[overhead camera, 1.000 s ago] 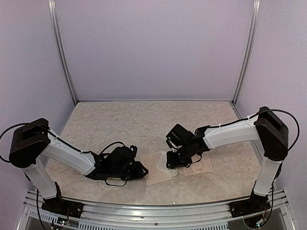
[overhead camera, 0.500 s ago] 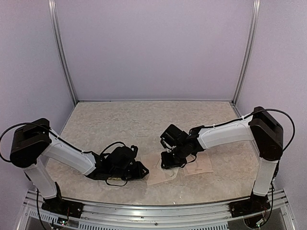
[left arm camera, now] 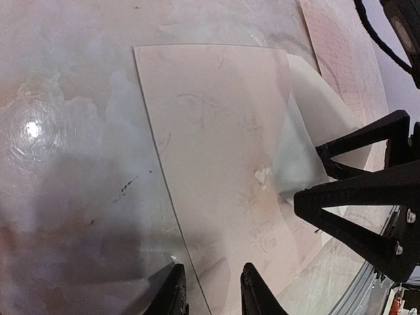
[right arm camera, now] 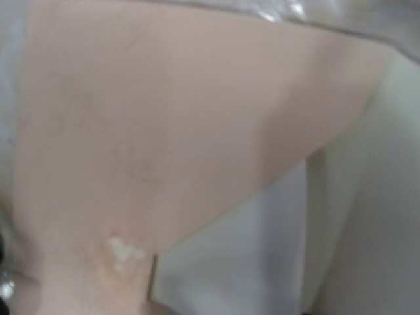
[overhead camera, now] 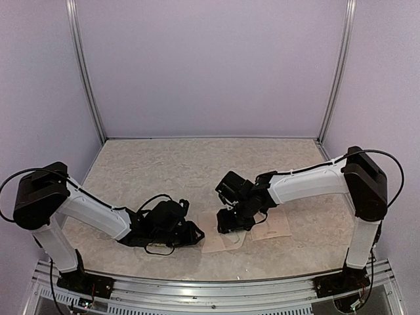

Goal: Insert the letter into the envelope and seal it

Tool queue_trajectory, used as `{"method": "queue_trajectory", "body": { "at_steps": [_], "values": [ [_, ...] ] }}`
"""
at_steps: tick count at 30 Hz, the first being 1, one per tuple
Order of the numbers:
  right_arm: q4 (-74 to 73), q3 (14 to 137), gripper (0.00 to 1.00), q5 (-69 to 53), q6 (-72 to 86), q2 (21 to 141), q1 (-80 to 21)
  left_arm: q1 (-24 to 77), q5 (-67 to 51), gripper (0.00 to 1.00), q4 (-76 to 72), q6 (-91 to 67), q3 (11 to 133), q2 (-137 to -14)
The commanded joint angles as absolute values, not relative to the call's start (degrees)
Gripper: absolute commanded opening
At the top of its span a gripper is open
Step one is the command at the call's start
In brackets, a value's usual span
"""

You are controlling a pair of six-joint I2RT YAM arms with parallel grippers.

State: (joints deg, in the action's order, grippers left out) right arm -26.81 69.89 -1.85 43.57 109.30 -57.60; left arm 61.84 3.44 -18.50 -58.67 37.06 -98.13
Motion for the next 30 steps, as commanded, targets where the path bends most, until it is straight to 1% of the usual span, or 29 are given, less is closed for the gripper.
{"method": "queue_trajectory", "body": {
  "at_steps": [1,6,8,16,22,26,30],
  "values": [
    [-31.7,69.4,0.55,0.9,44.9,104.5,-58.3,62.9,3.8,0.29,-15.1,-58.5,37.3,-95.9],
    [-32.6,67.1,0.62,1.2,46.8,102.1,-59.7,64.4,4.7,0.33,-13.9,-59.2,37.1,-93.9],
    [-32.6,66.3,0.61,1.3,47.6,101.5,-60.3,64.8,4.8,0.33,-13.9,-59.6,36.6,-93.2],
    [-31.6,63.4,0.39,1.2,50.0,101.3,-60.8,65.3,4.4,0.31,-15.5,-60.7,34.5,-92.9],
    [-31.5,62.9,0.27,1.3,50.4,101.7,-60.9,65.6,3.8,0.26,-16.8,-61.0,34.5,-94.1],
    [-31.2,62.3,0.14,1.0,50.8,102.1,-60.9,65.7,3.6,0.24,-17.2,-61.2,34.5,-94.5],
    [-31.1,61.9,0.06,1.0,51.0,102.3,-60.9,65.8,3.2,0.20,-17.5,-61.2,34.5,-95.3]
  ]
}}
